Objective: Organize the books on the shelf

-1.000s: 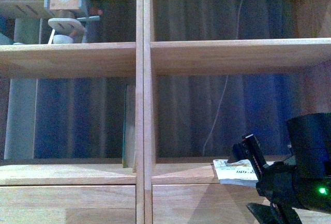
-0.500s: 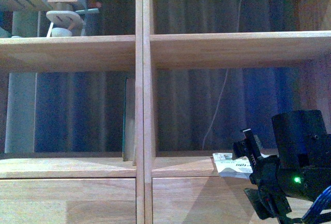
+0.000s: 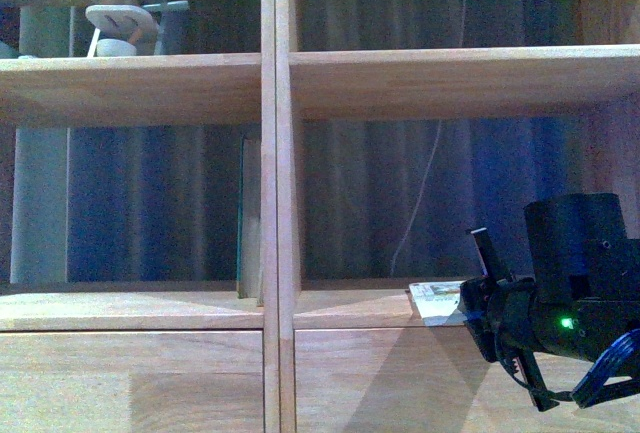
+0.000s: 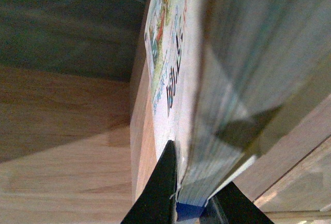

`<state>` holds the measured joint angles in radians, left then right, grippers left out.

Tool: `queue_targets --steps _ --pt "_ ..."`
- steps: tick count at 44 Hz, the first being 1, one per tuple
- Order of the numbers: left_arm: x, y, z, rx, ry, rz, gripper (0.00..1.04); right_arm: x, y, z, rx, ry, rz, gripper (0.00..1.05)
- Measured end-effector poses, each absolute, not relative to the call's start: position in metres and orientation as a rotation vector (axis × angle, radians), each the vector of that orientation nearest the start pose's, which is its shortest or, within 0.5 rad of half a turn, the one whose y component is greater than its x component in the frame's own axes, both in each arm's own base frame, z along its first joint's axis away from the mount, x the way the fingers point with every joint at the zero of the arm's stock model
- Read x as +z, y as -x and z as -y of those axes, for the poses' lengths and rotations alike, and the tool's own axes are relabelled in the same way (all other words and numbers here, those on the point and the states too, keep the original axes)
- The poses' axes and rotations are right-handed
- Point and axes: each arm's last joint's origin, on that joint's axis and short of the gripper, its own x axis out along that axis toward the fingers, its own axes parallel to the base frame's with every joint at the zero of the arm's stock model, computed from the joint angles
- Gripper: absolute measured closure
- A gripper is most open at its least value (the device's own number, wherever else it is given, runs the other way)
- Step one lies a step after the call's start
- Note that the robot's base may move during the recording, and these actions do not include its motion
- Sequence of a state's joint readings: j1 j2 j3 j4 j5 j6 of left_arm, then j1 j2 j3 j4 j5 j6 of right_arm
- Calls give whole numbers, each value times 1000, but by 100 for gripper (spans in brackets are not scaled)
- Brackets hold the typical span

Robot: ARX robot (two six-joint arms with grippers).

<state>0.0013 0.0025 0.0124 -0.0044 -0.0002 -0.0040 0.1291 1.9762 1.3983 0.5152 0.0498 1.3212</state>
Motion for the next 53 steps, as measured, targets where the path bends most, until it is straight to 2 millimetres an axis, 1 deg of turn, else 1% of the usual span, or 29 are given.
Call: queue_targets --steps 6,11,17,22,25,28,35,36,39,45,49,53 --pt "167 -97 0 2 4 6 7 263 -450 -52 72 -1319 -98 97" --pt "167 -97 0 2 4 6 7 279 -435 -48 148 -1317 -80 97" --pt "167 -97 0 2 4 6 7 307 -412 -46 267 -1293 -42 97" --pt "167 -97 0 2 4 6 7 331 -387 -45 394 -1244 -13 97" --pt "167 -97 0 2 4 6 7 342 -372 -46 464 -1201 -6 97" --pt "167 -97 0 2 4 6 7 348 -355 -46 531 -1135 0 97" --pt "167 -97 0 2 4 6 7 352 -315 -47 623 -953 22 97" --pt "167 -97 0 2 4 6 7 351 -307 -47 639 -907 30 97" --pt "167 -97 0 2 4 6 7 351 -291 -46 664 -809 56 97" --pt "167 -97 0 2 4 6 7 345 -266 -42 698 -659 91 97" --pt "167 -97 0 2 4 6 7 339 -263 -37 694 -609 92 97" --pt "167 -97 0 2 4 6 7 333 -268 -32 663 -606 82 97"
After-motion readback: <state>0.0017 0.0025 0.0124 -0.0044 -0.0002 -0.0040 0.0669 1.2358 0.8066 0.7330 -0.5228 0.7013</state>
